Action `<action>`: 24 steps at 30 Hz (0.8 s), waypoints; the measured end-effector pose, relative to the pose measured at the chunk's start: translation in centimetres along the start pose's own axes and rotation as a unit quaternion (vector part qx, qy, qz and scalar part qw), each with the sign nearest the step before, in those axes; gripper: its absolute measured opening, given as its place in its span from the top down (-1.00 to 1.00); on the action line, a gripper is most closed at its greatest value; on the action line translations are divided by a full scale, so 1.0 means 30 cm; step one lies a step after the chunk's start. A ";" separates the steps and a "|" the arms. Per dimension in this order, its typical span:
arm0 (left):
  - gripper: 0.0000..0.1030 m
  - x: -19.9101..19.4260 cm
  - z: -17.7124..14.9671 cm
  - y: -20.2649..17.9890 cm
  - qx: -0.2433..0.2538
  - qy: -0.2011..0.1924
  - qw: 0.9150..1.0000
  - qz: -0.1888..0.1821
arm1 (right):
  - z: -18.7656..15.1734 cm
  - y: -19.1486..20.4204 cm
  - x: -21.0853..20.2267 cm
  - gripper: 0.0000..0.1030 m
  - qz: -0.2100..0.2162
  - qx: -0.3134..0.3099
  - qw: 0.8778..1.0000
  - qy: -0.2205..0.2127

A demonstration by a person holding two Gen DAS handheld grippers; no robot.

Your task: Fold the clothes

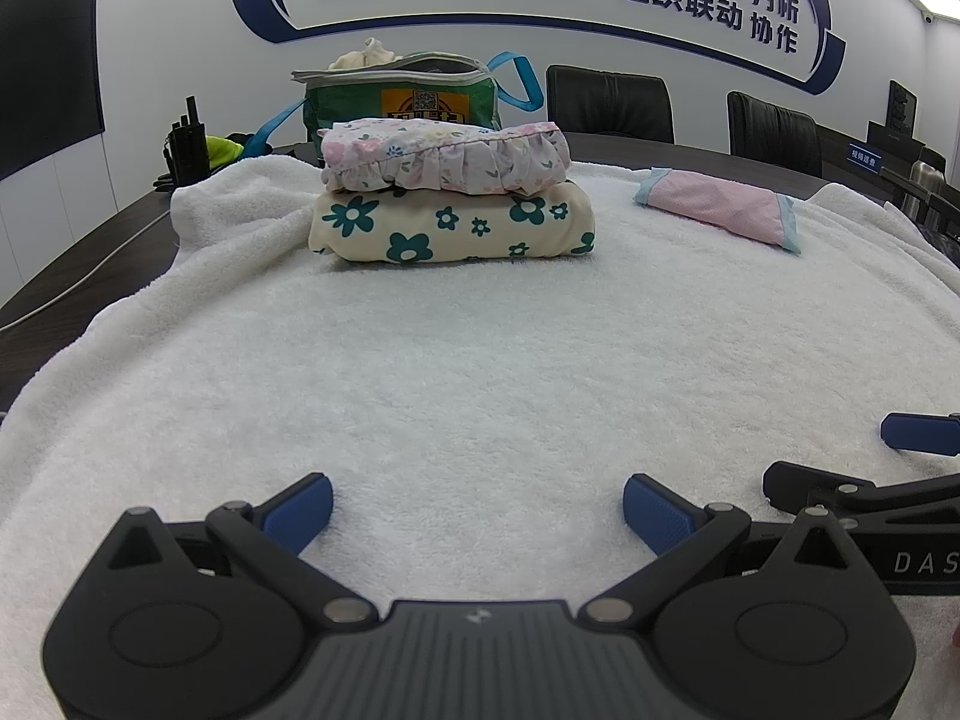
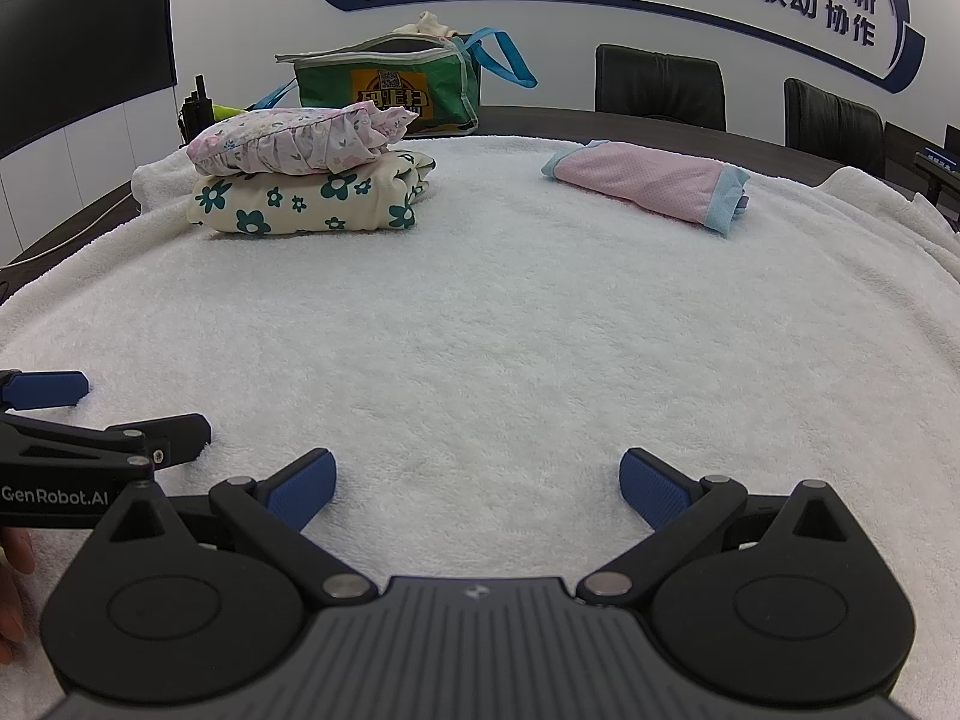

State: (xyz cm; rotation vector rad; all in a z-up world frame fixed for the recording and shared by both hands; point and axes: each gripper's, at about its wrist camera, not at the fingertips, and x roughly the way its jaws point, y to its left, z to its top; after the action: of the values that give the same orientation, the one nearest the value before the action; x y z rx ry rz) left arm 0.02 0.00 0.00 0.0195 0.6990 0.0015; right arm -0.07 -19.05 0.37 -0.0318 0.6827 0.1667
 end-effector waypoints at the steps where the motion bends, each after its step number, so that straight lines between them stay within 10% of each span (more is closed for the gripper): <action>1: -1.00 0.000 0.000 0.000 0.000 0.000 1.000 0.000 | -0.001 0.000 0.000 -0.99 0.000 0.000 1.000 0.000; 24: -1.00 -0.001 0.000 0.000 0.001 0.000 1.000 -0.001 | -0.014 -0.002 0.004 -0.99 0.002 0.002 1.000 0.000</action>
State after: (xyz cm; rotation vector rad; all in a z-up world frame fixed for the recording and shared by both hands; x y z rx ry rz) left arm 0.01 0.00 0.01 0.0198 0.6991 -0.0010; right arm -0.24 -19.12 -0.03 -0.0275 0.6824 0.1686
